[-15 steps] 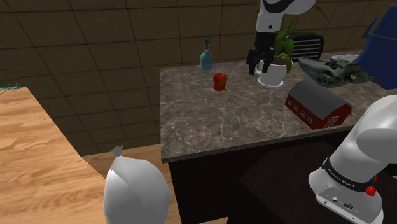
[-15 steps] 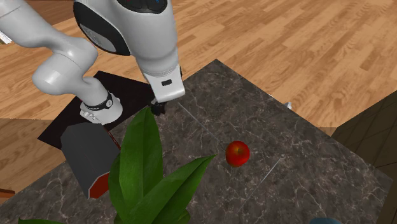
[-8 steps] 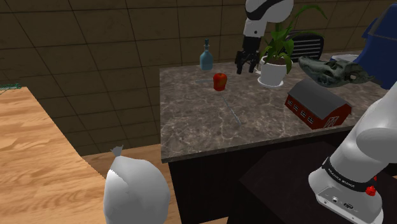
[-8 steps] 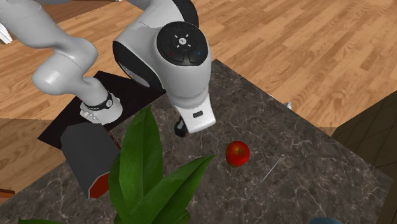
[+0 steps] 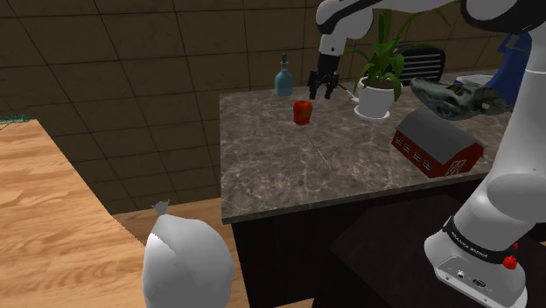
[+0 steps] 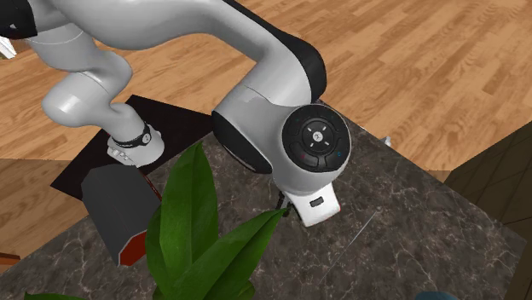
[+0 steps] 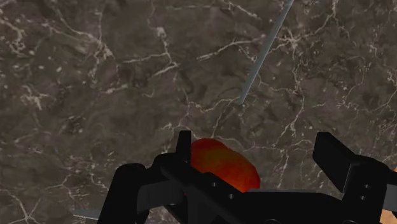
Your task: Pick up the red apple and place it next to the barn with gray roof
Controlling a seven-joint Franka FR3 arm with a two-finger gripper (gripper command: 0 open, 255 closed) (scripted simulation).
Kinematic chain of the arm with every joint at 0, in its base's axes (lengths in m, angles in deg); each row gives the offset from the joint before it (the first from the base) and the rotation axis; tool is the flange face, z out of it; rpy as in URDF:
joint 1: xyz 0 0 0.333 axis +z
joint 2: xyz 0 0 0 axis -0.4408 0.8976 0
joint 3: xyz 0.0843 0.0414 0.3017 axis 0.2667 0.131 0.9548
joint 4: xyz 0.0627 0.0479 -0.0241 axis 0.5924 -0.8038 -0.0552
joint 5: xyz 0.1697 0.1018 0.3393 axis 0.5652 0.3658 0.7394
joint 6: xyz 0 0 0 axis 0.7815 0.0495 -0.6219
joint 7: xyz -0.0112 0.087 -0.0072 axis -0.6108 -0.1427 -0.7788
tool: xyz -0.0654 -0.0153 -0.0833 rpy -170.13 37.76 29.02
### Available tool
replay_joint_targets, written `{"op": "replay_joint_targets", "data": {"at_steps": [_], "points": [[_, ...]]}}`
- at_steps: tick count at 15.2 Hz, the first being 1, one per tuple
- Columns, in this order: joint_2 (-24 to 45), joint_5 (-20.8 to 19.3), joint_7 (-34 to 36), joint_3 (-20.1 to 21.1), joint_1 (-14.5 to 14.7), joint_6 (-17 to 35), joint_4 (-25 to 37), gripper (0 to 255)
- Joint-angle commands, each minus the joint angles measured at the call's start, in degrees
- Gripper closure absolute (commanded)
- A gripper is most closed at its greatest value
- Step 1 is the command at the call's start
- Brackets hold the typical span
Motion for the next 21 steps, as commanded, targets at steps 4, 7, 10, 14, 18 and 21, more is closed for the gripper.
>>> {"op": "replay_joint_targets", "data": {"at_steps": [4,7,10,14,18,21], "points": [[12.7,3.79,-2.51,0.86,-2.81,-3.07,15.31,0],[12.91,3.99,-2.74,1.09,-2.46,-0.94,13.42,0],[13.25,4.26,-2.99,1.29,-2.09,1.12,11.7,0],[13.46,4.41,-3.12,1.4,-1.91,2.19,10.86,0],[13.46,4.41,-3.12,1.4,-1.91,2.19,10.86,0],[13.46,4.41,-3.12,1.4,-1.91,2.18,10.87,255]]}}
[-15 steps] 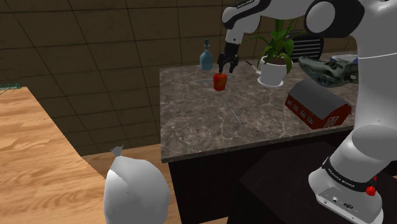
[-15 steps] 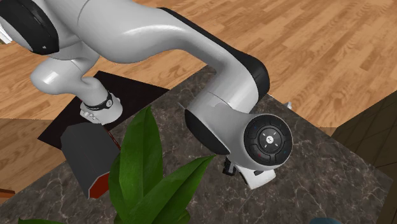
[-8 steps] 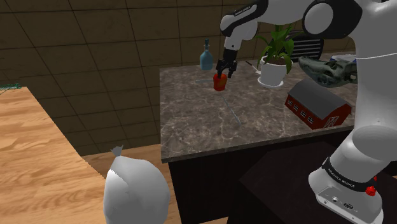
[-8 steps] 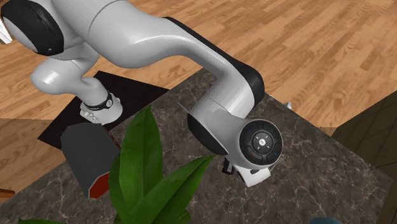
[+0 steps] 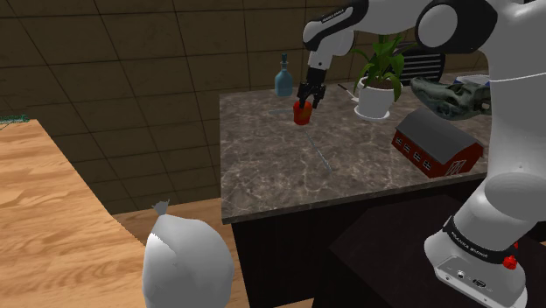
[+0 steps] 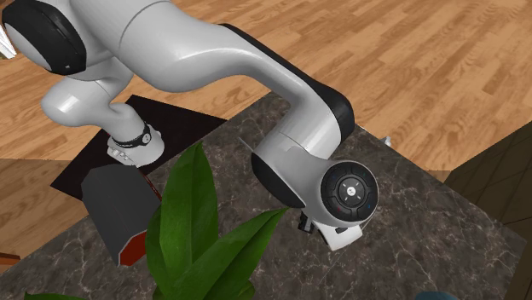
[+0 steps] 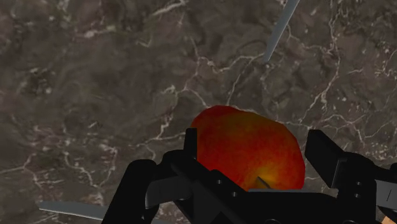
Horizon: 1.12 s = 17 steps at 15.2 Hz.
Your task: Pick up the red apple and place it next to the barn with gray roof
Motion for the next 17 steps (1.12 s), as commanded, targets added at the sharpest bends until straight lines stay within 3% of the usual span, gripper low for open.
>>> {"op": "replay_joint_targets", "data": {"at_steps": [1,9,17], "points": [[0.05,0.0,0.0,0.01,0.01,0.0,-0.03,255],[0.05,0.0,0.0,0.01,0.01,0.0,-0.04,255],[-1.79,-0.77,1.54,-0.28,-0.09,-4.91,3.28,255]]}}
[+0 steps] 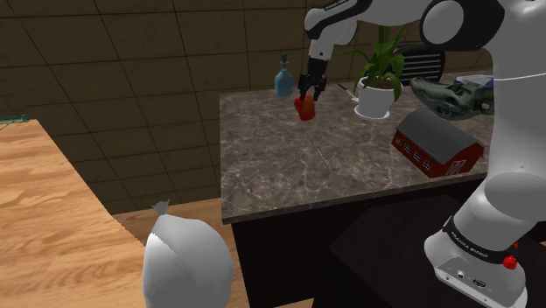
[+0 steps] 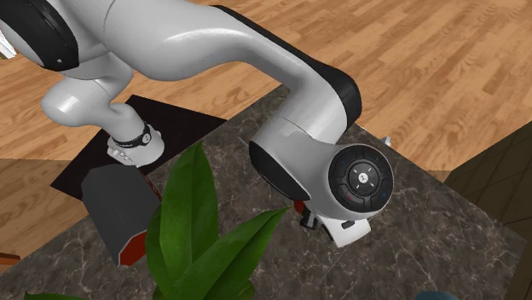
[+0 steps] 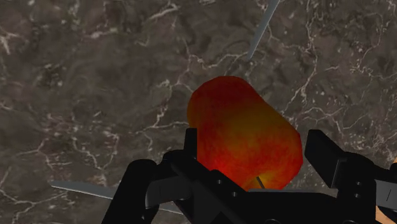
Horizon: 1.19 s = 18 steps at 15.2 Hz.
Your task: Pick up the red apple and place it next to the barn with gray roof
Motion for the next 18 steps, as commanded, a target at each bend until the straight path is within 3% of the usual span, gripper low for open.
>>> {"op": "replay_joint_targets", "data": {"at_steps": [1,18], "points": [[-0.37,-0.16,0.4,-0.05,-0.04,-1.28,0.96,255],[-1.37,-0.92,3.72,-0.27,-0.88,-13.22,12.37,255]]}}
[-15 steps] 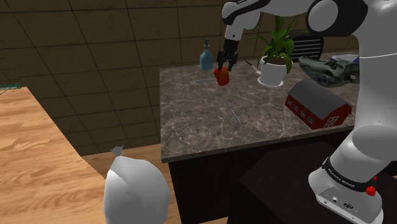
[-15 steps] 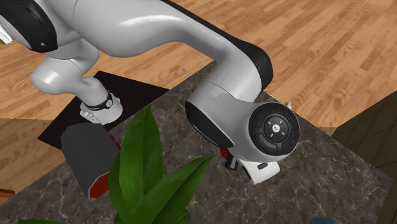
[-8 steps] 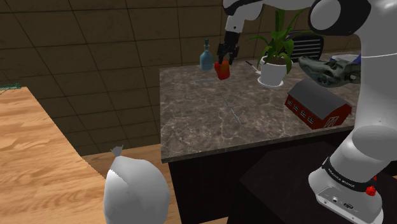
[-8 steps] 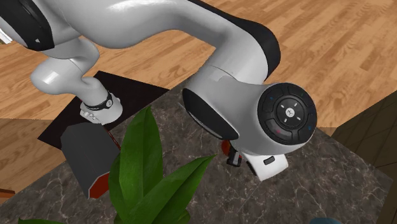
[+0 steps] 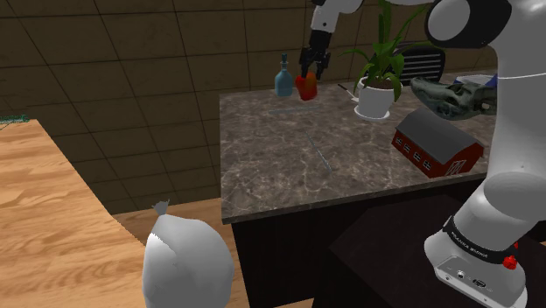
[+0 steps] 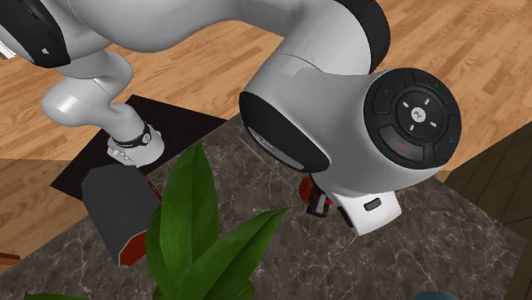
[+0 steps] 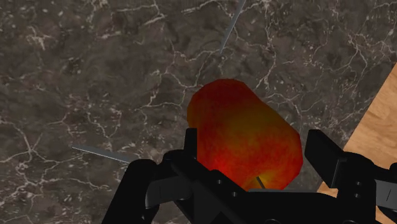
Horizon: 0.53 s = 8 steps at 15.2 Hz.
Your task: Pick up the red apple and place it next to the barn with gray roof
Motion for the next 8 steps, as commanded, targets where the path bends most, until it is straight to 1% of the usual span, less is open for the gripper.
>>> {"op": "replay_joint_targets", "data": {"at_steps": [1,8], "points": [[0.27,0.01,0.42,0.01,-0.19,-1.65,1.95,255],[1.5,0.2,1.94,0.09,-0.95,-7.49,9.23,255]]}}
